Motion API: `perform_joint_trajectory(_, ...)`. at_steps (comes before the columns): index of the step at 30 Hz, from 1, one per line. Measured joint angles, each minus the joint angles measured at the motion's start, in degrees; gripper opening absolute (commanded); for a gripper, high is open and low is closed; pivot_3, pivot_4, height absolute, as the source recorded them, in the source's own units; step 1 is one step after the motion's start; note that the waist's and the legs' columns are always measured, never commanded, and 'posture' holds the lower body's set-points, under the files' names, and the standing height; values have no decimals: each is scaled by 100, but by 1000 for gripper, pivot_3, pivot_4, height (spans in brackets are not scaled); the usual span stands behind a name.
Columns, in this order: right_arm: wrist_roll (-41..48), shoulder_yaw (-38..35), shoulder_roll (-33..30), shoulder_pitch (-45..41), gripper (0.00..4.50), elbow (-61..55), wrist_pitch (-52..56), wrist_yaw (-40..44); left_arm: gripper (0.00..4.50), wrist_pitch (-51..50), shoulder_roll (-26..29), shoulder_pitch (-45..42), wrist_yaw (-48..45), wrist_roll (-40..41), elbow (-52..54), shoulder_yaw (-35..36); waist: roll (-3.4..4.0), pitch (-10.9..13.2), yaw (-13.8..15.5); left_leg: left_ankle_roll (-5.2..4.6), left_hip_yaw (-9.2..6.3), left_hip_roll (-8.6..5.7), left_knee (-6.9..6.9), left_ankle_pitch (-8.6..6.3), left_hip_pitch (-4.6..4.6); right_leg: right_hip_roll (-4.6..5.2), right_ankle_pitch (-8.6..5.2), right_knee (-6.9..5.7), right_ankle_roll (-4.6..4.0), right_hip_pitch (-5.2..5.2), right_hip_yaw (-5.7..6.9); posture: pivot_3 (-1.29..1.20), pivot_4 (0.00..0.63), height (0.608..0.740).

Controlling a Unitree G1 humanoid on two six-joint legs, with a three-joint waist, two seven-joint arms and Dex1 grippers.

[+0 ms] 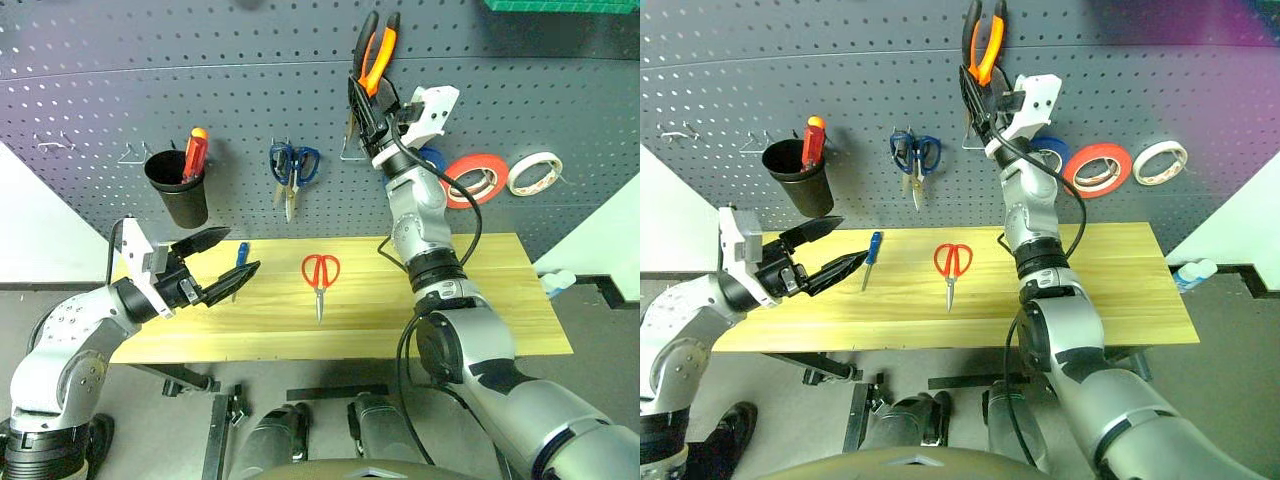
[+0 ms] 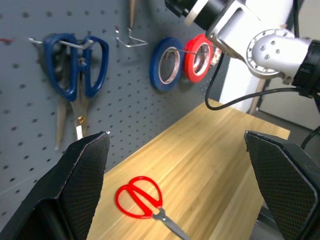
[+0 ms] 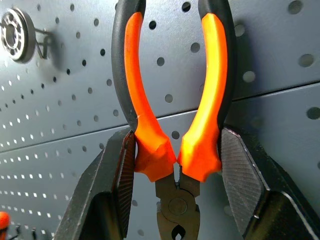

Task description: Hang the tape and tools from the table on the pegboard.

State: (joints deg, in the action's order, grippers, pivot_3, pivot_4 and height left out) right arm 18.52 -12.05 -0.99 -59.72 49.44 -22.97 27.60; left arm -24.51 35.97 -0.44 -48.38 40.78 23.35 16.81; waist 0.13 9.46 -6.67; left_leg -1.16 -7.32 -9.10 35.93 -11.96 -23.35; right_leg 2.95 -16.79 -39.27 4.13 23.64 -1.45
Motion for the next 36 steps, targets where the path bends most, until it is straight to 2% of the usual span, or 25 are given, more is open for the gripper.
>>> perform_joint_trajectory(10, -715, 242, 16, -7, 2125, 654, -747, -534, 4500, -152, 84, 300, 112, 169, 292, 150, 12, 21, 217, 0, 1, 0, -5, 0, 0, 0, 0, 7, -3, 1, -2, -45, 173, 740)
perform_joint_trajectory(20, -366, 21, -30, -213, 2125, 703, -668, -217, 4500, -235, 112, 290, 127, 294, 385, 211, 23, 35, 270, 0, 0, 0, -6, -1, 0, 0, -1, 10, -5, 0, -1, -65, 174, 740)
perform_joint_trajectory(36, -634, 38, -461, -216, 2125, 724, -866, -387, 4500, -242, 112, 242, 104, 294, 371, 205, 27, 45, 269, 2, 0, 1, 2, 0, 0, 1, -9, 11, -26, -6, -1, -73, 174, 740)
